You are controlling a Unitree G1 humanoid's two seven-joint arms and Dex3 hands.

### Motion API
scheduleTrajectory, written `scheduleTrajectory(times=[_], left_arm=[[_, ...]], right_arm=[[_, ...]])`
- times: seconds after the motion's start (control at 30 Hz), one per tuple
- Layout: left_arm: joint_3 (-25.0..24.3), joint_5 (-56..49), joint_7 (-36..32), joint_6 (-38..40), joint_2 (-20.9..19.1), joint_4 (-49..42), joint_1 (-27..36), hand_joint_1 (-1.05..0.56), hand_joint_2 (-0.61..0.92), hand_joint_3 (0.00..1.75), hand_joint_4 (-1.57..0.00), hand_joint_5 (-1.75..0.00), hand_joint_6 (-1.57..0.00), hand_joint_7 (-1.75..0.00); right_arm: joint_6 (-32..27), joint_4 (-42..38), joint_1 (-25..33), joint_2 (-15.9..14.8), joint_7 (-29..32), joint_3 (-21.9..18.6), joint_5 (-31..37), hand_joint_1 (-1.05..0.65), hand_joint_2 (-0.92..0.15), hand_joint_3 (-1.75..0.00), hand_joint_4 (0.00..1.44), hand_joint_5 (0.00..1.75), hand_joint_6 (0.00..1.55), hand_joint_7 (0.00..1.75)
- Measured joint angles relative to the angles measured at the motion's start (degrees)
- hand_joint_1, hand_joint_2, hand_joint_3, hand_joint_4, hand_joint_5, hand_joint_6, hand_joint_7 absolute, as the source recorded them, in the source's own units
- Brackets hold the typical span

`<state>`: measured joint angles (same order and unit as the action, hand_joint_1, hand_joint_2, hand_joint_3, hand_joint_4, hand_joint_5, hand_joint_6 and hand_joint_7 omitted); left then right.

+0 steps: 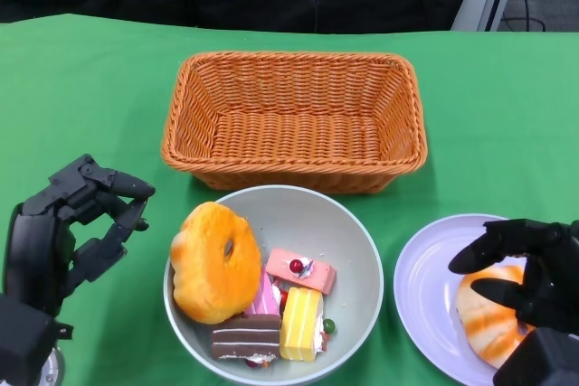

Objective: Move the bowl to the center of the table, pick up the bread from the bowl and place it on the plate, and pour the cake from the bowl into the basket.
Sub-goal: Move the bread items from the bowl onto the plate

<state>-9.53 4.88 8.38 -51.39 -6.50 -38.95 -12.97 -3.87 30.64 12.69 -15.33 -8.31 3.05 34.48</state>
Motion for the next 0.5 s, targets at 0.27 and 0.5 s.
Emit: scheduleTrajectory(times=[0.27, 0.5], left_arm=[[0.12, -0.24, -0.10, 0.00, 0.30, 0.00, 0.00, -0.16, 0.91, 0.39, -0.71, -1.53, -0.75, -1.15], [0.14, -1.05, -0.64, -0.01, 0.35, -0.03, 0.00, -0.16, 0.92, 0.39, -0.71, -1.53, -0.75, -1.15]], right_arm=[[2.90, 0.68, -0.99, 0.03, -1.28, 2.04, -4.58, -0.28, -0.91, 0.00, 0.75, 0.33, 0.83, 0.01], [3.93, 2.51, -2.23, 0.01, -3.08, 5.34, -4.67, -0.48, -0.92, -0.02, 0.73, 0.15, 0.69, 0.00]])
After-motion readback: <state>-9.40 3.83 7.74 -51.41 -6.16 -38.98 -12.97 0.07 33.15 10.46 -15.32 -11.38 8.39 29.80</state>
